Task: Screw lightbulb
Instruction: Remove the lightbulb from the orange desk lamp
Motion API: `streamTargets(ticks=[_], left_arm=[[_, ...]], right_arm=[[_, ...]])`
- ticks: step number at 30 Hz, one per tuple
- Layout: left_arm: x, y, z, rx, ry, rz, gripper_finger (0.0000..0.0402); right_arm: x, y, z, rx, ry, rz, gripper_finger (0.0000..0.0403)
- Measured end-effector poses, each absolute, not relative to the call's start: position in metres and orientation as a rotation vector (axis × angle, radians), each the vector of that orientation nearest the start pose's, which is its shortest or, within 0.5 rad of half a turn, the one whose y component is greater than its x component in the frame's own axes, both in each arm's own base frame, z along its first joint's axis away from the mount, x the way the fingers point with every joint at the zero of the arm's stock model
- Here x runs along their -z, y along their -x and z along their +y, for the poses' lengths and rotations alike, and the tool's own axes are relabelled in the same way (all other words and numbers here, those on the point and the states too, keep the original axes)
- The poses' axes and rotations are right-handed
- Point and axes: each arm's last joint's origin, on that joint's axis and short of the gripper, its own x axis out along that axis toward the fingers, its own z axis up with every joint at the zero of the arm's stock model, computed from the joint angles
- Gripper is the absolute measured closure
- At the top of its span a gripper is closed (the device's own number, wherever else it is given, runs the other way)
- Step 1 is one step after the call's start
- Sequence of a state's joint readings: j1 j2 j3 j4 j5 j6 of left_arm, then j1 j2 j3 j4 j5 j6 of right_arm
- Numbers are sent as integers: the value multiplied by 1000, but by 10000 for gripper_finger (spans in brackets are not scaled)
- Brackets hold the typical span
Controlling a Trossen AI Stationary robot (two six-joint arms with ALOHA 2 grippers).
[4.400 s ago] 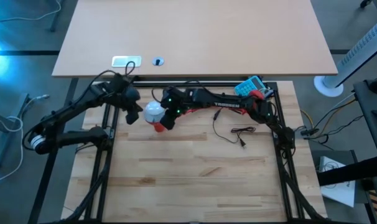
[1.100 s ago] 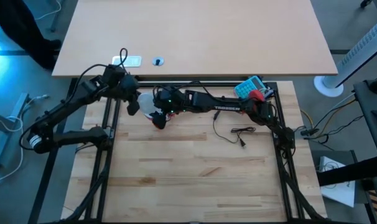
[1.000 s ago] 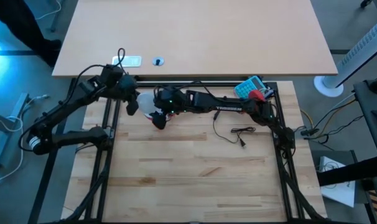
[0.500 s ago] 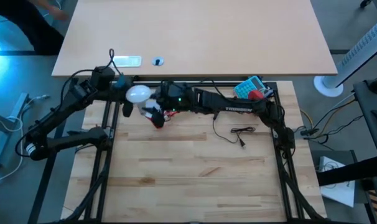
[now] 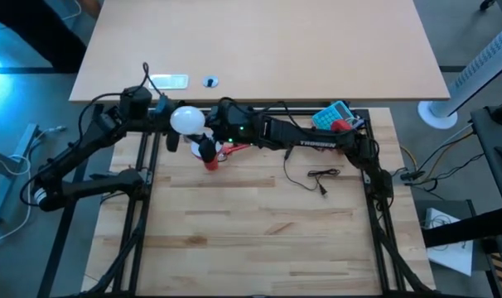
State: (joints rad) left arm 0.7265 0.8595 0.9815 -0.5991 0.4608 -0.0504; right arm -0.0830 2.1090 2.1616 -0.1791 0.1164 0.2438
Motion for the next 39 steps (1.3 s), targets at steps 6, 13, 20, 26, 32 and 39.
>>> streamTargets(ticks=[6, 13, 20, 26, 32, 39], left_arm=[[-352, -140, 103, -259, 309, 354, 401], [-357, -148, 102, -233, 306, 303, 401], [-362, -148, 98, -219, 303, 267, 401], [-362, -147, 97, -211, 305, 265, 401], [-363, -147, 95, -210, 307, 262, 401], [-369, -133, 87, -268, 270, 239, 401]], right_arm=[[-392, -491, -45, 242, -249, 79, 148], [-403, -492, -44, 226, -232, -34, 136], [-410, -491, -45, 225, -232, -90, 149], [-418, -490, -45, 217, -240, -163, 181], [-418, -490, -45, 217, -240, -166, 203], [-429, -481, -44, 217, -235, -165, 208]])
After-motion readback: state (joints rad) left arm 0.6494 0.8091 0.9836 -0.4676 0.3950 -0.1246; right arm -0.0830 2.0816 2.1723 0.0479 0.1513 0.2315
